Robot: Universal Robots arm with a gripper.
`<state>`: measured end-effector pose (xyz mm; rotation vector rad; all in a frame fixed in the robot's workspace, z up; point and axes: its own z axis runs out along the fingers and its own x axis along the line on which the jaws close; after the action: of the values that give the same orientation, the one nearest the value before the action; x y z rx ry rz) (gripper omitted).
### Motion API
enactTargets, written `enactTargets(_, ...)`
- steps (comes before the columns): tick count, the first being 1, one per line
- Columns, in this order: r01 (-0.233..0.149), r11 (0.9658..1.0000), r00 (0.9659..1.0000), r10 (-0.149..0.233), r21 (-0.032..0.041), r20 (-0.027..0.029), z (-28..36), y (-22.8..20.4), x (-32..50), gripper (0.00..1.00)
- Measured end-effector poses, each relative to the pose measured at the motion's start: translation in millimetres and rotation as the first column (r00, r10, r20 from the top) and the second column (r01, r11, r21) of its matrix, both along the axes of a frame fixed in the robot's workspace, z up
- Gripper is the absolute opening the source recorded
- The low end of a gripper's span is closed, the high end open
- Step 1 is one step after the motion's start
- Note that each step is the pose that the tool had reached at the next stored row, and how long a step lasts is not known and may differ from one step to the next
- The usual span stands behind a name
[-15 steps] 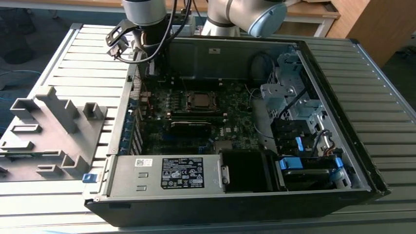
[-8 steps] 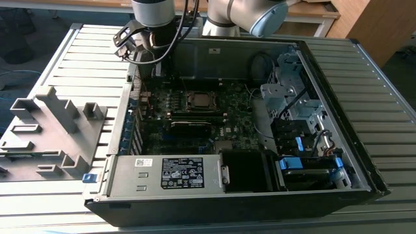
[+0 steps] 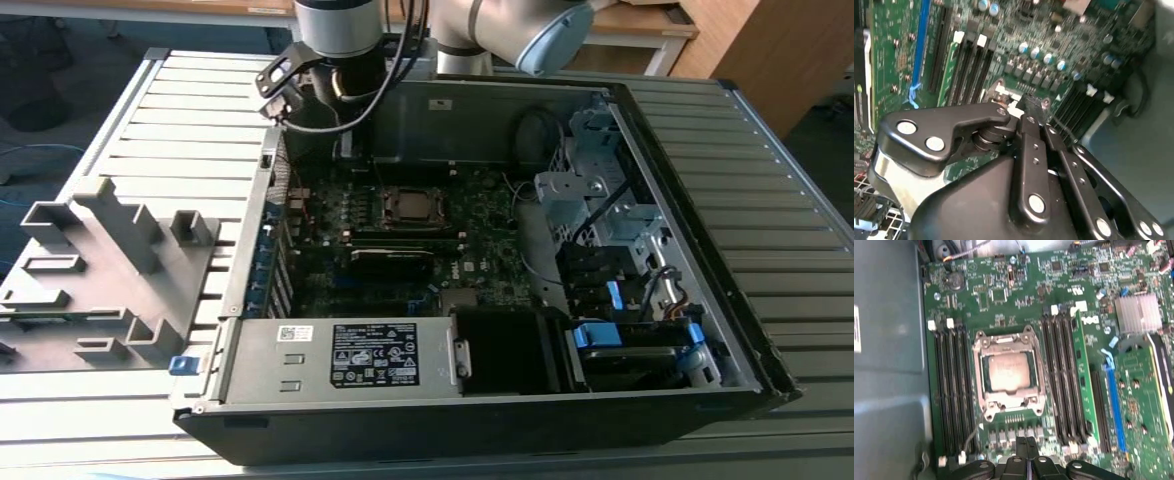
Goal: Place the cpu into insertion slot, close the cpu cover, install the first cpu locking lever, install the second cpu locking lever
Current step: 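Close the cpu cover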
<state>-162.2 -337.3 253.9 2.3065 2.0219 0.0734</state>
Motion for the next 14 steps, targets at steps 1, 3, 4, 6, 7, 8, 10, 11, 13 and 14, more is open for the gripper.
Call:
enactTargets(1, 0.000, 1.0000, 1.0000, 0.000, 0.0000, -0.0001, -0.1, 0.0, 2.8, 0.11)
enactTargets(3, 0.001, 1.0000, 1.0000, -0.001, 0.0000, -0.0003, -0.3, 0.0, 8.5, 0.11)
enactTargets(4, 0.001, 1.0000, 1.0000, -0.001, 0.0000, -0.0004, -0.4, 0.0, 11.3, 0.11)
enactTargets(6, 0.001, 1.0000, 1.0000, -0.001, -0.0001, -0.0007, -0.5, 0.0, 17.0, 0.11)
enactTargets(7, 0.002, 1.0000, 1.0000, -0.002, -0.0001, -0.0008, -0.7, 0.0, 19.8, 0.11)
enactTargets(8, 0.002, 1.0000, 1.0000, -0.002, -0.0001, -0.0010, -0.8, 0.0, 22.7, 0.11)
enactTargets(10, 0.002, 1.0000, 1.0000, -0.002, 0.0000, -0.0014, -1.2, 0.0, 28.3, 0.11)
enactTargets(11, 0.002, 1.0000, 1.0000, -0.002, 0.0000, -0.0017, -1.4, 0.0, 31.1, 0.11)
enactTargets(13, 0.002, 1.0000, 1.0000, -0.002, 0.0000, -0.0022, -1.6, 0.0, 36.2, 0.11)
enactTargets(14, 0.002, 1.0000, 1.0000, -0.002, 0.0000, -0.0023, -1.6, 0.0, 36.9, 0.11)
